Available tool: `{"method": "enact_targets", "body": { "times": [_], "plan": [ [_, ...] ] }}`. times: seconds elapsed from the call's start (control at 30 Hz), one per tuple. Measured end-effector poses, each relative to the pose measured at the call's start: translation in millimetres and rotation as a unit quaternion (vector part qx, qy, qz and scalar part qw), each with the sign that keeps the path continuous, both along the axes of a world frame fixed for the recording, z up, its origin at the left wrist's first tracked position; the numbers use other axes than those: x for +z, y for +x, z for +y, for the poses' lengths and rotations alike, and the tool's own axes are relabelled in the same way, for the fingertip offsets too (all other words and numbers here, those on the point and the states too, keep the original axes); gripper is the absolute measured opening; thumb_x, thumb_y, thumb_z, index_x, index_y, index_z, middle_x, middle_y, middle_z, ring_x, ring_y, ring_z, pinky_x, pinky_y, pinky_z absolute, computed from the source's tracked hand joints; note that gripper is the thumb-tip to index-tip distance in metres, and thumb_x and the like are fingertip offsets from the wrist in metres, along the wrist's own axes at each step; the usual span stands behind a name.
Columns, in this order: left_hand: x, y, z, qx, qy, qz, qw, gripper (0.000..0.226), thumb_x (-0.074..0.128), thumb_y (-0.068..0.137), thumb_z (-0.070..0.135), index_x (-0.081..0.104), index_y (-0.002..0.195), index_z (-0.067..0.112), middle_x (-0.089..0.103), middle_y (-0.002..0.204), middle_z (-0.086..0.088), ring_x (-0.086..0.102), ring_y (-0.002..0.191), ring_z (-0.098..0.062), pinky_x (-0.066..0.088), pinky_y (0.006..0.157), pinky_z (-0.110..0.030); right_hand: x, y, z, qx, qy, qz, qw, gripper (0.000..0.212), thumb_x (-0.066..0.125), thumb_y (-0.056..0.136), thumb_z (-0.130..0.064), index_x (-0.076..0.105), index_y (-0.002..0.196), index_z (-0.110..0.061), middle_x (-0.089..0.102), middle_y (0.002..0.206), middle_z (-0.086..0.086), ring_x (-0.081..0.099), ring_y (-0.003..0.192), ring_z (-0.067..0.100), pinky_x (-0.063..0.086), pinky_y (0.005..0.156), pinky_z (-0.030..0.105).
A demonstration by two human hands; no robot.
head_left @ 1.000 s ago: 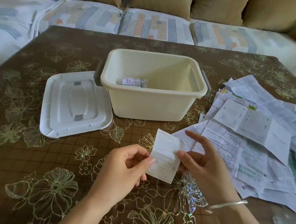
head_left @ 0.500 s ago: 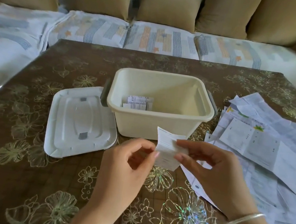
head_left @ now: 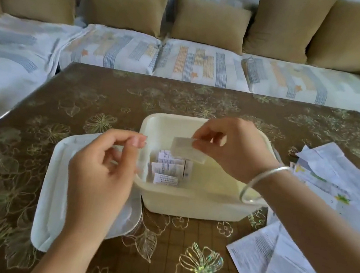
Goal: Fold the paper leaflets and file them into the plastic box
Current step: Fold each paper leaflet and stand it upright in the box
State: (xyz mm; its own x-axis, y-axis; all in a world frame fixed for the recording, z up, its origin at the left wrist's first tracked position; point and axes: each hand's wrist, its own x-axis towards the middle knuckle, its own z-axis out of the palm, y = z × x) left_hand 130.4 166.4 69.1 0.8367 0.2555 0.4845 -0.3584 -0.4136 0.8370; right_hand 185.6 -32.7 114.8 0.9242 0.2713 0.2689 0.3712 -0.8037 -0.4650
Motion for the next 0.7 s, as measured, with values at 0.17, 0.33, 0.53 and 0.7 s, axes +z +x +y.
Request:
{"method": "enact_targets", "body": {
  "times": [0.17,0.33,0.53,0.7],
  "plan": [
    [-10.1,14.9,5.3,-0.014,-0.033,0.025,0.999,0.014,0.058,0.095,0.031,0.07,0.087,0.031,0.071,0.081,0.016,0.055,0.059,-0.022,0.048,0.057,-0.044,-26.7,29.1,21.1,0.043,-0.088,0.089,0.991,0.002,0.071,0.082,-0.024,0.072,0.082,-0.023,0.062,0.071,-0.015,0.053,0.061,-0.001,0.036,0.055,0.006],
    [-20.1,21.3,4.6,-0.021,-0.031,0.025,0.999,0.016,0.056,0.092,0.033,0.071,0.086,0.036,0.07,0.078,0.007,0.061,0.072,-0.024,0.049,0.063,-0.034,-35.6,38.5,28.5,0.049,-0.122,0.098,0.986,0.005,0.069,0.081,-0.024,0.068,0.077,-0.024,0.065,0.072,-0.011,0.058,0.066,0.006,0.046,0.062,0.016],
    [-25.2,24.1,7.3,-0.033,-0.025,0.014,0.999,0.016,0.054,0.091,0.039,0.07,0.088,0.04,0.07,0.081,0.006,0.063,0.074,-0.027,0.05,0.066,-0.04,-44.7,40.2,37.9,0.069,-0.184,0.1,0.976,0.013,0.07,0.079,-0.029,0.061,0.07,-0.03,0.048,0.066,-0.015,0.051,0.071,0.011,0.043,0.062,0.025],
    [-24.6,24.3,6.5,-0.035,-0.027,0.008,0.999,0.015,0.054,0.091,0.037,0.069,0.088,0.036,0.071,0.083,0.014,0.063,0.074,-0.026,0.05,0.065,-0.038,-51.5,40.4,38.4,0.056,-0.187,0.154,0.968,0.014,0.07,0.078,-0.035,0.062,0.068,-0.029,0.056,0.067,-0.013,0.059,0.073,0.013,0.049,0.063,0.026]
  ]
}}
